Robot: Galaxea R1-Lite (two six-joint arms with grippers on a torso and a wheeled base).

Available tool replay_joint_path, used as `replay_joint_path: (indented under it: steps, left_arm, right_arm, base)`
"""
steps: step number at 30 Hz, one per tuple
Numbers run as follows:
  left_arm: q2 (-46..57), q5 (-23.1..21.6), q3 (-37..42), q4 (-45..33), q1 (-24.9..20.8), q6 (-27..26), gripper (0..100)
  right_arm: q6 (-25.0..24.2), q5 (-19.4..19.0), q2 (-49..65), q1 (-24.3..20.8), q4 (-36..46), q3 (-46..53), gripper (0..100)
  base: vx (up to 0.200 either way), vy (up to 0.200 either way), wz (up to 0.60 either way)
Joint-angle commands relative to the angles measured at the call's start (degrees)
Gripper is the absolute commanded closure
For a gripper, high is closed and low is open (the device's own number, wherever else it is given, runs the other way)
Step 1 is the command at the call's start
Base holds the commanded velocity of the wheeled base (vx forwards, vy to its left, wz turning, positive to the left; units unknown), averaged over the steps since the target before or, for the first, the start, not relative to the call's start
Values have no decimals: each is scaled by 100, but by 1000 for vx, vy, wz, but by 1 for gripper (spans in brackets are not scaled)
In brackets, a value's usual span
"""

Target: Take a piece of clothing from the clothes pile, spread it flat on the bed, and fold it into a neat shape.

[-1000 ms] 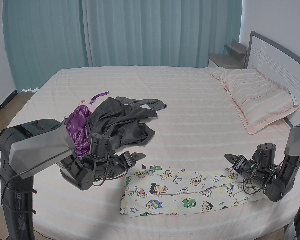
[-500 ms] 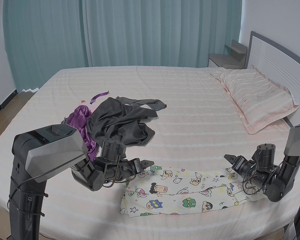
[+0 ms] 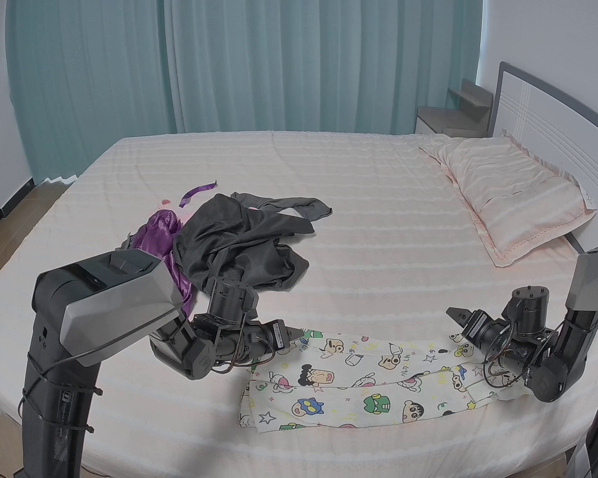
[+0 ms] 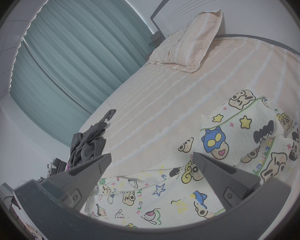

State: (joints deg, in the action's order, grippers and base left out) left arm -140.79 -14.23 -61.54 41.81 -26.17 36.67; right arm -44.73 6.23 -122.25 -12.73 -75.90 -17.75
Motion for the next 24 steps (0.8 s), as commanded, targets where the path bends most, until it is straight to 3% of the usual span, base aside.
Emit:
replay_joint_path:
  steps: [1, 12, 24]
  left_arm:
    - [-10, 8, -7, -174, 7, -63, 100]
    - [342, 122, 107, -305, 104, -37, 100]
    - [1335, 113, 1012, -279, 77, -11, 100]
  right_arm:
    - [-1, 1, -18, 7, 5, -9, 0]
    - [-18, 1, -18, 33, 5, -18, 0]
    - [-18, 1, -18, 42, -4, -18, 0]
  base:
    - [0, 0, 0]
    - [0, 0, 0]
    - [0, 0, 0]
